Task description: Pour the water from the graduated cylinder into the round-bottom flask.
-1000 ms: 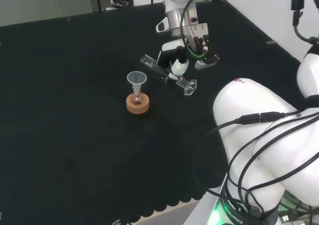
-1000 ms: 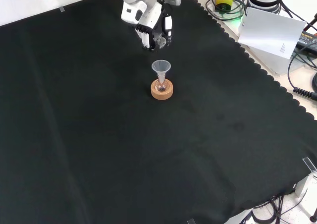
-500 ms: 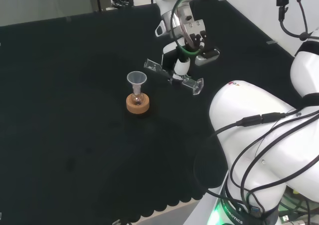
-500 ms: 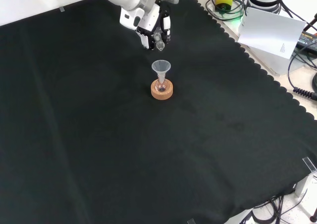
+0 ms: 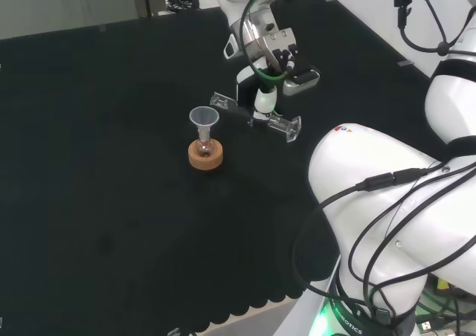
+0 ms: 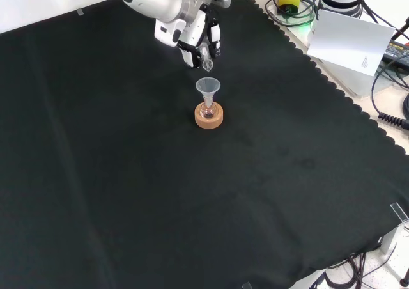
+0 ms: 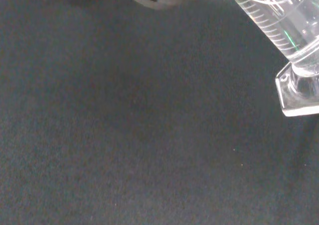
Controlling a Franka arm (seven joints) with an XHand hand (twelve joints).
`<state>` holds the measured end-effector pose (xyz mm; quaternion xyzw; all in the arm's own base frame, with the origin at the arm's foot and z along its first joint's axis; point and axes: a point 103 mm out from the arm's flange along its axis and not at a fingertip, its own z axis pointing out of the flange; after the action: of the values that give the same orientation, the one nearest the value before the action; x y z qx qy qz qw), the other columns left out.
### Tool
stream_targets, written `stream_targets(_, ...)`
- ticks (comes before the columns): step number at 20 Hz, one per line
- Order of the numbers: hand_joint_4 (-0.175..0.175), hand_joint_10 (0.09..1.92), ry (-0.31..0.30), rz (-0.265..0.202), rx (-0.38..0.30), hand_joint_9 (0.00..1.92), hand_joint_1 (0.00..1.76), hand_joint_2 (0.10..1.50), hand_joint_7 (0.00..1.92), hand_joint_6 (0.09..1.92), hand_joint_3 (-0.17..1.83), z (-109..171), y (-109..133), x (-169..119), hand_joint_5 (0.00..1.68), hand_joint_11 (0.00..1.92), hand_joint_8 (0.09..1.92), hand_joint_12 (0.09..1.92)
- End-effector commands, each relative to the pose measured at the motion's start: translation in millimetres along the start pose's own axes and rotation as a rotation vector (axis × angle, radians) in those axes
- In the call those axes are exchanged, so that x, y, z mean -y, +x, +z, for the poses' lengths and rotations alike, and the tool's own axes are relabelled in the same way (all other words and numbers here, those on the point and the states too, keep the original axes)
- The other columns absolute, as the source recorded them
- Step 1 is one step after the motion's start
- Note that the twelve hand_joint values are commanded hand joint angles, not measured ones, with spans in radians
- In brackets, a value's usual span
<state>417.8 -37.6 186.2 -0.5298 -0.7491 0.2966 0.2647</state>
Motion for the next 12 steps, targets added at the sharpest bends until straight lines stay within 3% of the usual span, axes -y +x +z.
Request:
stream_targets(1, -0.175, 0.09, 0.073, 0.037, 0.005, 1.45, 1.26, 1.12, 0.99, 1.03, 0.00, -1.0, 0.4, -2.9, 0.95, 1.27, 1.03, 0.77)
stream_targets(5, -0.175, 0.09, 0.136, 0.083, 0.020, 1.45, 1.26, 1.12, 0.99, 1.03, 0.00, -0.8, 0.9, -3.7, 0.95, 1.27, 1.02, 0.77)
stream_targets(12, -0.175, 0.09, 0.162, 0.114, 0.025, 1.45, 1.26, 1.12, 0.99, 1.03, 0.00, -3.0, 4.2, -3.9, 0.95, 1.27, 1.02, 0.77)
